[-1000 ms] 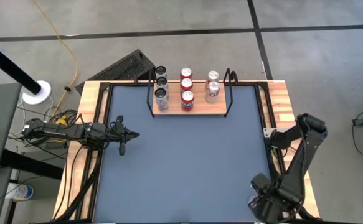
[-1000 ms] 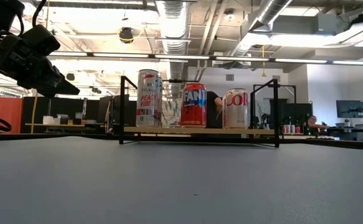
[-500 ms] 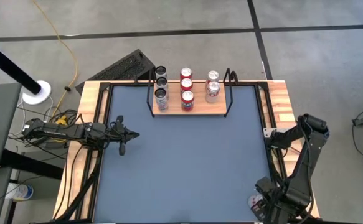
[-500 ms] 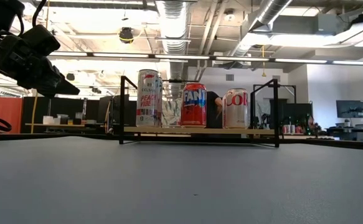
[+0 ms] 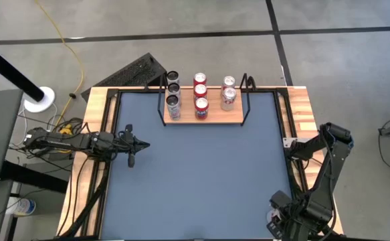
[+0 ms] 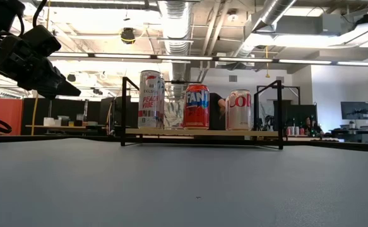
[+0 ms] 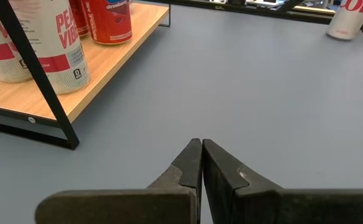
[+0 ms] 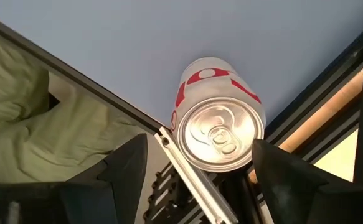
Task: Place canned beverage on shelf
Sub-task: Put the red-silver soda can on the shelf aligned with the other red-silver soda cans
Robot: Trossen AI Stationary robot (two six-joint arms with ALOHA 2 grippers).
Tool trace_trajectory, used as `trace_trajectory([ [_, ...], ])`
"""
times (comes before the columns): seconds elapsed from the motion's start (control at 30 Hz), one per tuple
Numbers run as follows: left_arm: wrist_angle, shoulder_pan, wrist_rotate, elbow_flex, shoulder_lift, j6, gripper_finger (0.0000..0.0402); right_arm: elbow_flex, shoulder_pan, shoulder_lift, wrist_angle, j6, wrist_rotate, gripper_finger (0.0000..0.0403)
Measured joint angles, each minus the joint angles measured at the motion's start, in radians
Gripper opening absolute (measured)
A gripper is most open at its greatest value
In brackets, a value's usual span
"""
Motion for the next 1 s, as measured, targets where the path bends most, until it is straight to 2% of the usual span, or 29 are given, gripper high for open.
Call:
trace_trajectory([
  [0.13, 0.0, 0.0, 0.0, 0.0, 0.0, 0.0, 0.0, 0.0, 0.0, 0.0, 0.0, -0.037, 0.001, 0.0276],
  [0.67, 0.0, 0.0, 0.0, 0.0, 0.0, 0.0, 0.0, -0.001, -0.02, 0.0, -0.043, 0.025, 0.002, 0.028],
  [0.8, 0.0, 0.0, 0.0, 0.0, 0.0, 0.0, 0.0, -0.001, -0.02, 0.0, -0.054, 0.026, -0.002, 0.0305],
  [1.0, 0.0, 0.0, 0.0, 0.0, 0.0, 0.0, 0.0, -0.001, -0.02, 0.0, -0.032, 0.023, -0.001, 0.0363],
])
